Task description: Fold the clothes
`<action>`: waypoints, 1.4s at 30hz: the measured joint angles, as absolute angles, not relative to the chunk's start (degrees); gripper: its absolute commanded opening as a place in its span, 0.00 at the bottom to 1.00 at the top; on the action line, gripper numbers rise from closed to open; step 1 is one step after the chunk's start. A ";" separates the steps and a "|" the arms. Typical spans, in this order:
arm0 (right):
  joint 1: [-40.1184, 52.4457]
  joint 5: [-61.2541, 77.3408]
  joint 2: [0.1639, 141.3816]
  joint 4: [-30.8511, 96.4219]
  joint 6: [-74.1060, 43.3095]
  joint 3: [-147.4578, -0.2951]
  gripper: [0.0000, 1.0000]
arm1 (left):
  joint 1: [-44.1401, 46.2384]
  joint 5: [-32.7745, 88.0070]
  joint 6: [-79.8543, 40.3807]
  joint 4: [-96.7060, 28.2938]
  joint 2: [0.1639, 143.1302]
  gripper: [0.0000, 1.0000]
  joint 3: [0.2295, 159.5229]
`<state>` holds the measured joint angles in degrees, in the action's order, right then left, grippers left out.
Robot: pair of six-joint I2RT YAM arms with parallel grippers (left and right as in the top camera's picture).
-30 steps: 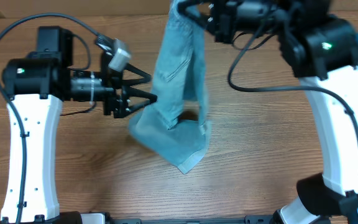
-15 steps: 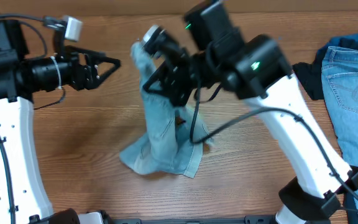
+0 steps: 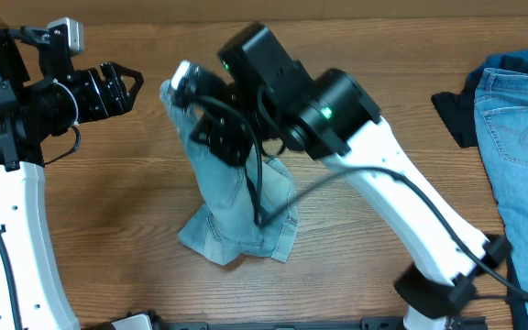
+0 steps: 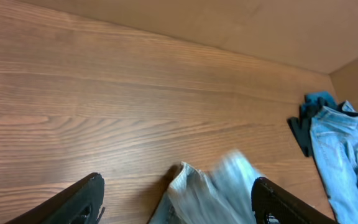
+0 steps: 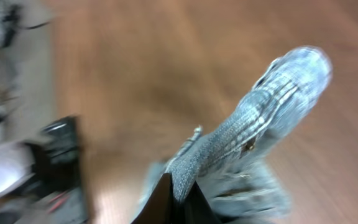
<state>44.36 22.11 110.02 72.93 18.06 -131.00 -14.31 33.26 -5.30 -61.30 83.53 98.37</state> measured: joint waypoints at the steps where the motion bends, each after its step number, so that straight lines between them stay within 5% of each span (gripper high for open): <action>1: 43.38 20.69 111.63 71.00 18.06 -131.09 0.04 | -14.31 32.80 -5.63 -61.23 83.53 0.80 98.37; 15: 24.12 12.16 123.39 49.91 16.53 -131.09 0.04 | -13.43 29.69 -5.52 -59.53 83.53 0.84 98.37; 30: 25.36 24.32 123.46 53.91 16.51 -131.09 0.04 | -8.97 25.65 -3.05 -59.02 85.60 0.78 98.35; 42: 39.44 31.57 97.51 76.69 27.38 -138.06 0.04 | -8.97 15.18 -8.67 -56.36 65.49 0.89 98.19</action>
